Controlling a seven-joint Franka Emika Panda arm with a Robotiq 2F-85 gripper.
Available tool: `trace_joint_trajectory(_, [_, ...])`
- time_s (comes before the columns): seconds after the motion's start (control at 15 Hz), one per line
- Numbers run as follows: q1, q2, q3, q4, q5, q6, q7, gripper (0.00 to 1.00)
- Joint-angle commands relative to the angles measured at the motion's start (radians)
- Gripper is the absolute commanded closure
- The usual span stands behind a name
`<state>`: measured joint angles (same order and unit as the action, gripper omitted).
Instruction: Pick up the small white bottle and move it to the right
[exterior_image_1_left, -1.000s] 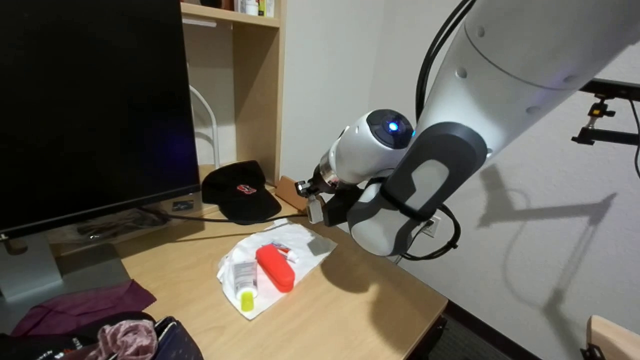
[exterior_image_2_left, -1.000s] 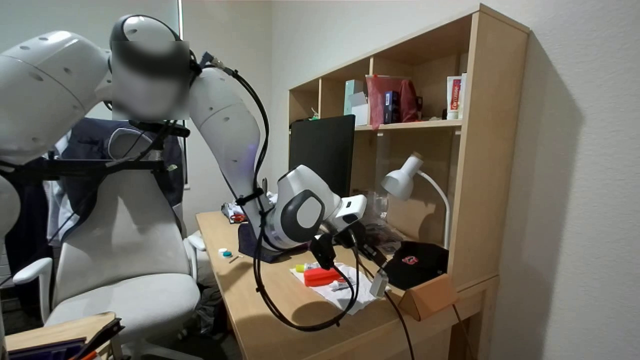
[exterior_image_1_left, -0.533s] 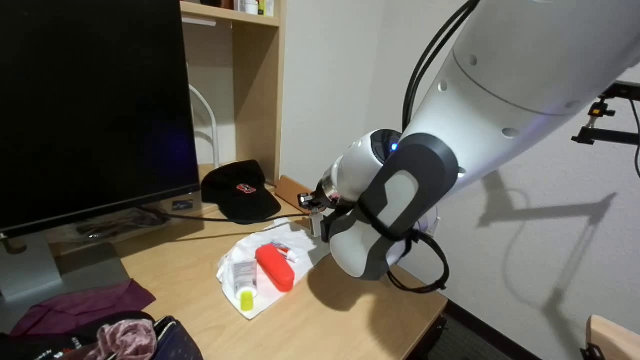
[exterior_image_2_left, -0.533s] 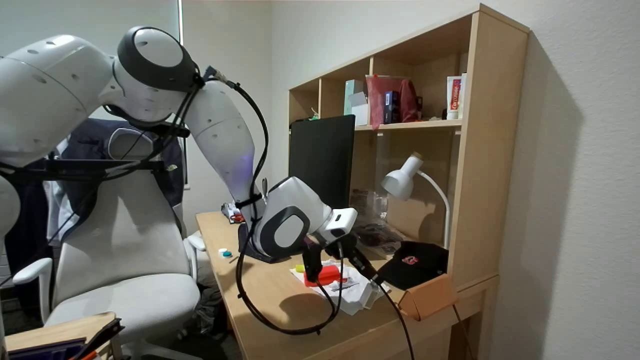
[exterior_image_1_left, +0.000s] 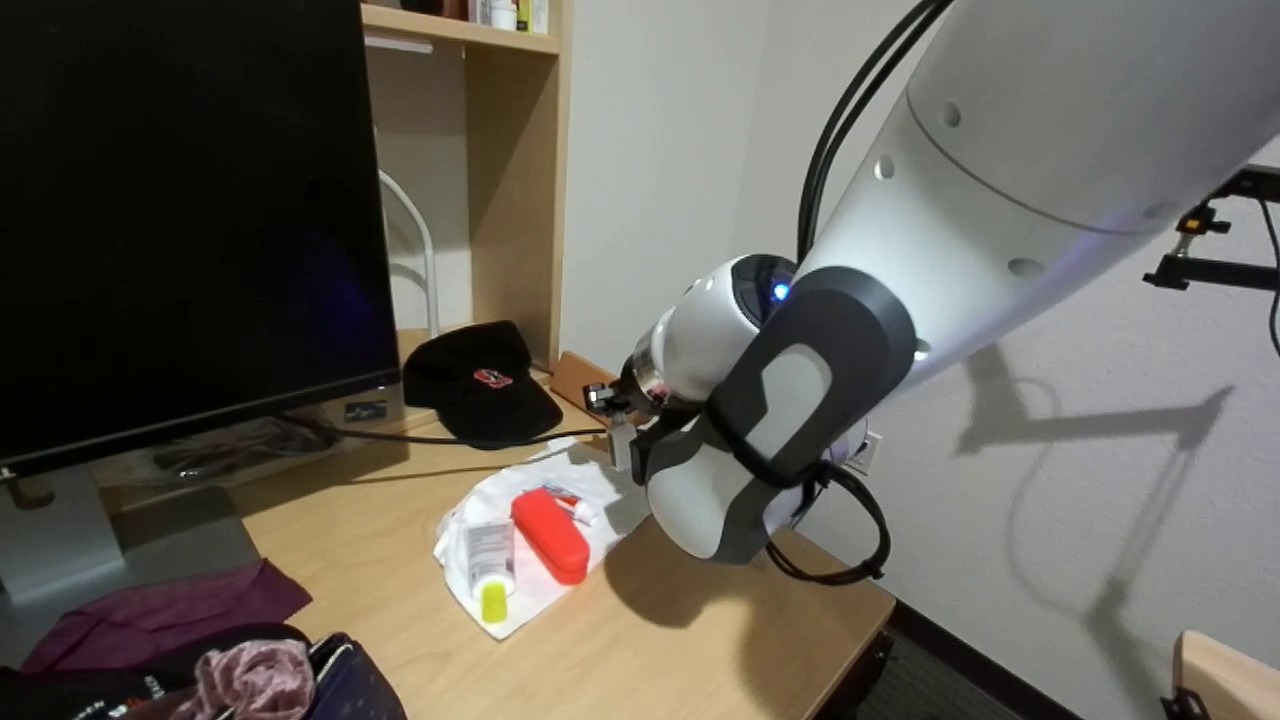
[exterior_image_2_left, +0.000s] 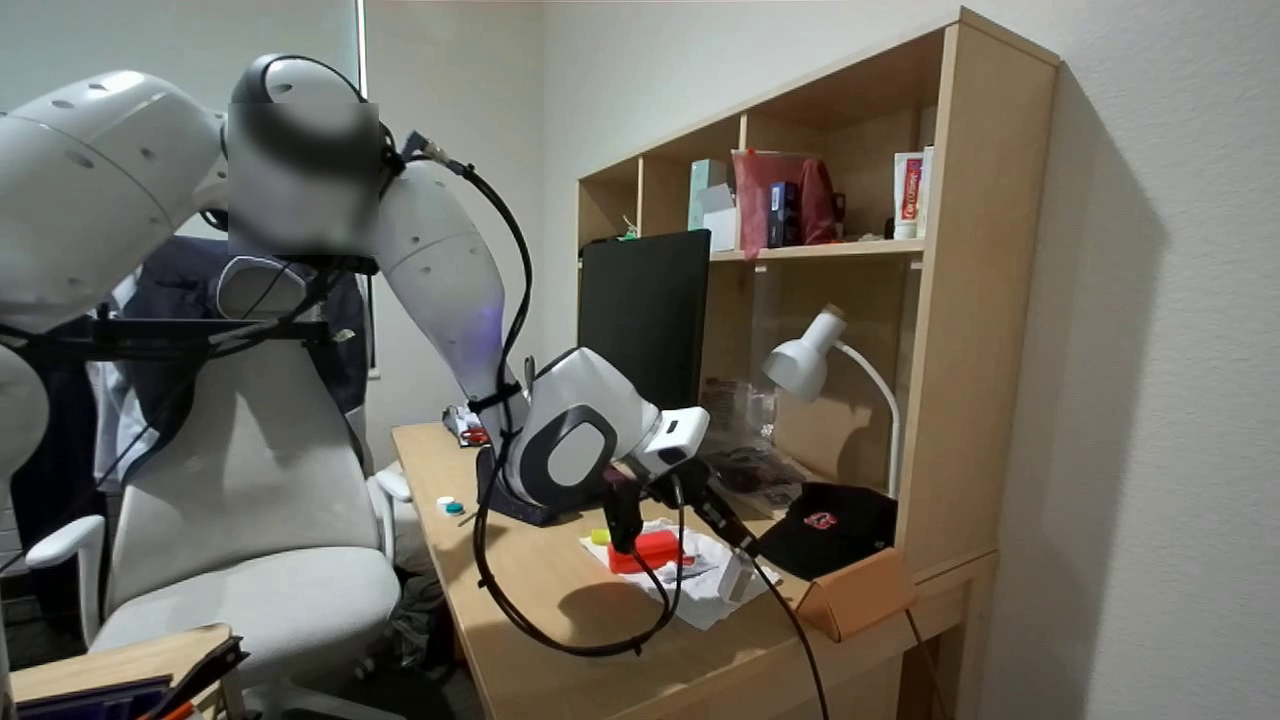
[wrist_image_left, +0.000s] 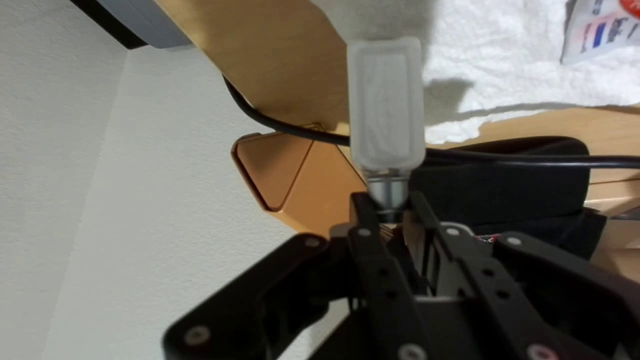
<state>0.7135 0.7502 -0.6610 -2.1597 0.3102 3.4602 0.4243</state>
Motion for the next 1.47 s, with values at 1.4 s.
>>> trace_joint_trajectory(1.4, [0.354,0.171,-0.142,-0.062,0.308,-0.001,-0.001,0.88])
